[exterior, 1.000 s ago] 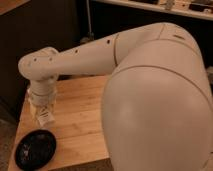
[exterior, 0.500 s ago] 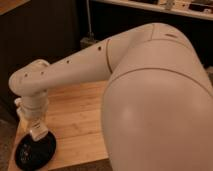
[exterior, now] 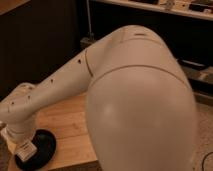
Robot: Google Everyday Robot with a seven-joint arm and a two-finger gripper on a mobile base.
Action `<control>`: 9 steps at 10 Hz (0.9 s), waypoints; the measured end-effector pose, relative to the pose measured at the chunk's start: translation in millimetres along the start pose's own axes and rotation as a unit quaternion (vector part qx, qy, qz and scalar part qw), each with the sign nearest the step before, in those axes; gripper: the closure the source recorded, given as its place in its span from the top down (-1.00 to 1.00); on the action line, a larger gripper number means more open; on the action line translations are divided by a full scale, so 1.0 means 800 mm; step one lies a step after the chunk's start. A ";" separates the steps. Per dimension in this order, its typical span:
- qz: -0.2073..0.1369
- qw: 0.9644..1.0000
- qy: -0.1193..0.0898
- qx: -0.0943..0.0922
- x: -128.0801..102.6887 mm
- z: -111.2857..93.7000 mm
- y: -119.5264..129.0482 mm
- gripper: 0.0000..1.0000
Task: Place the bottle in the ceramic bowl
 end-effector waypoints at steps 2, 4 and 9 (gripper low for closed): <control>0.002 1.000 0.003 -0.023 0.006 0.034 -0.006 -0.97; 0.010 0.999 0.004 -0.046 0.007 0.047 -0.008 -0.63; 0.011 0.998 -0.002 -0.065 0.012 0.060 -0.007 0.35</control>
